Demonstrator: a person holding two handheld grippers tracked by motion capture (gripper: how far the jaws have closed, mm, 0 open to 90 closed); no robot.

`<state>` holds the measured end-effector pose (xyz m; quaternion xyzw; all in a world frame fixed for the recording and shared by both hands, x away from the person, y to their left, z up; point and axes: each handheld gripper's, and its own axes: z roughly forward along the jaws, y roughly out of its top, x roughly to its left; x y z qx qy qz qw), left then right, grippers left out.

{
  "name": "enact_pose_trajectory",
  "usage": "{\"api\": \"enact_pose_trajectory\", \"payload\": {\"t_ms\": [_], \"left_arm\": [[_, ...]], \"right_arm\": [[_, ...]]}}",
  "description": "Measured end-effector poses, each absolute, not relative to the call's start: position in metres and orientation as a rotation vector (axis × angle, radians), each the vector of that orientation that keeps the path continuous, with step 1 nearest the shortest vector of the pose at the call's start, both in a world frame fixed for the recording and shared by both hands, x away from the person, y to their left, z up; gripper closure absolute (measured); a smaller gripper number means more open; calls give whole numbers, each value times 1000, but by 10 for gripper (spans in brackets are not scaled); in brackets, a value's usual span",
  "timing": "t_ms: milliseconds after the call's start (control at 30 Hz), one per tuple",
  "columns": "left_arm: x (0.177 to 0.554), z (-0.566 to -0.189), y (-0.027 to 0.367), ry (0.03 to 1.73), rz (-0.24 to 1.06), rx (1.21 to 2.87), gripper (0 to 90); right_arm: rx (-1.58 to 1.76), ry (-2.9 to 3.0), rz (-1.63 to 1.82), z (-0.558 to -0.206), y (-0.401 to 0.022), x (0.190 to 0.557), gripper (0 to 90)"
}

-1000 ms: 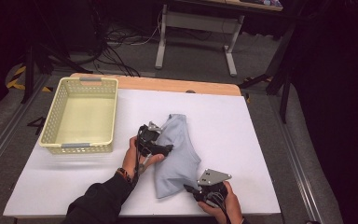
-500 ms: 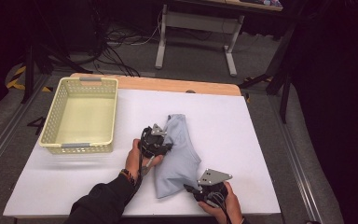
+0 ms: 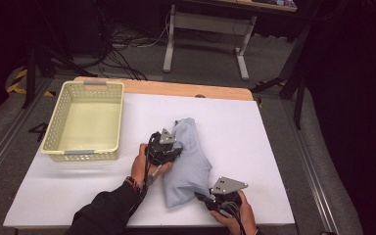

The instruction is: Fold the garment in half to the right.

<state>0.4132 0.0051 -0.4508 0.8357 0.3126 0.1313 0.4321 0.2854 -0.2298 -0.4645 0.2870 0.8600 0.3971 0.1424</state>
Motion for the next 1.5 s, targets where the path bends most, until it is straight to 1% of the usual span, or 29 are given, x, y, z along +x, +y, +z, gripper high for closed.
{"api": "enact_pose_trajectory", "payload": {"t_ms": [633,800,1067,1167,1433,1500], "left_arm": [[409,-442,7,737,367,2092,728],[404,-440,13,700,417,2110,728],[398,-434,31,678,458,2099,728],[389,-427,42,654,517,2103,729],[376,-420,61,643,557,2088,732],[373,-419,68,649,549,2072,732]], "right_arm": [[806,2459,1159,-462,-230,284,740],[794,2449,1166,-460,-224,283,740],[769,2443,1180,-457,-211,283,740],[744,2436,1187,-453,-200,281,741],[678,2434,1199,-446,-179,277,741],[664,2433,1206,-445,-173,276,741]]}}
